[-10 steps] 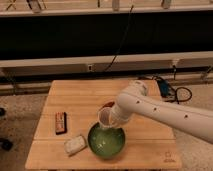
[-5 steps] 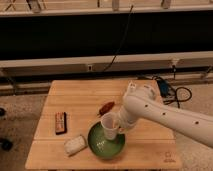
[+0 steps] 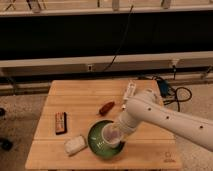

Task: Place the ceramic cup in the ceramic bowl

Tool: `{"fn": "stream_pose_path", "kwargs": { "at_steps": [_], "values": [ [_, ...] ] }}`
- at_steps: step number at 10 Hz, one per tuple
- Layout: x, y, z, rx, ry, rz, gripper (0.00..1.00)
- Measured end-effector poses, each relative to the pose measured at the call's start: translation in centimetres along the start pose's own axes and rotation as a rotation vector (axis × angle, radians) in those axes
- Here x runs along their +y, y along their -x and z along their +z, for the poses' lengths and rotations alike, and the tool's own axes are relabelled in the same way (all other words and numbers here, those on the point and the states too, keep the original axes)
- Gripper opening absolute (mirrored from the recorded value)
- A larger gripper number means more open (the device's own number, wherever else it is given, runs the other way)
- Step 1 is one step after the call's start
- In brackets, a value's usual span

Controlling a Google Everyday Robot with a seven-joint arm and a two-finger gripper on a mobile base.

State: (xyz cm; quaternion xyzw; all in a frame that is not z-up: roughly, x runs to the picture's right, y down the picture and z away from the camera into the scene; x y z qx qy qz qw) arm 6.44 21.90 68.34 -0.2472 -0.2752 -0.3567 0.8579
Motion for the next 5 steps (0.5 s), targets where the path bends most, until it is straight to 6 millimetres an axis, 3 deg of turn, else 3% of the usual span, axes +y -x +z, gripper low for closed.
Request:
{"fn": "stream_pose_path", "kwargs": {
  "at_steps": [5],
  "values": [
    [-1.2,-0.4,-2.3,0.015,-0.044,-0.025,0.80]
  ]
}}
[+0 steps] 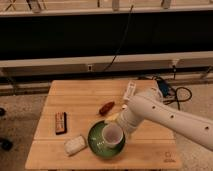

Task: Place the ceramic cup in the ceramic bowl

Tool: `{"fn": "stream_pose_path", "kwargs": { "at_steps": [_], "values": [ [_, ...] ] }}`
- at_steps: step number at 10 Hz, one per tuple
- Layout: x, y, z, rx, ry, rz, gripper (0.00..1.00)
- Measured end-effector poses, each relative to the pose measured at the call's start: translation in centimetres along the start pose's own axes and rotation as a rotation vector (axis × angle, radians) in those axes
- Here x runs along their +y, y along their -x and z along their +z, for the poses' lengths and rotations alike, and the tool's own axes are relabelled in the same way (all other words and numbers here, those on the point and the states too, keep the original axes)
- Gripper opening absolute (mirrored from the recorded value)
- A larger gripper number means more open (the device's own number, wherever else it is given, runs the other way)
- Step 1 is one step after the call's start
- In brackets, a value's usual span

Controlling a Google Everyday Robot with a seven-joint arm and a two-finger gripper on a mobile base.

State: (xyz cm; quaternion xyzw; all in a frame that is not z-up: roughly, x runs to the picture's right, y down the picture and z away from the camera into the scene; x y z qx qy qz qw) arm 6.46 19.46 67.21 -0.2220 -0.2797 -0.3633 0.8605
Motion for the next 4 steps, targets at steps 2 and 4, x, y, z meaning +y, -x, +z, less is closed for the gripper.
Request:
{"fn": "stream_pose_path", "kwargs": {
  "at_steps": [2,4],
  "values": [
    [-0.6,-0.4,-1.0,0.023,-0.002,-0.010,0.80],
    [-1.0,-0.5,-1.7,0.028,0.000,-0.009,0.80]
  ]
}}
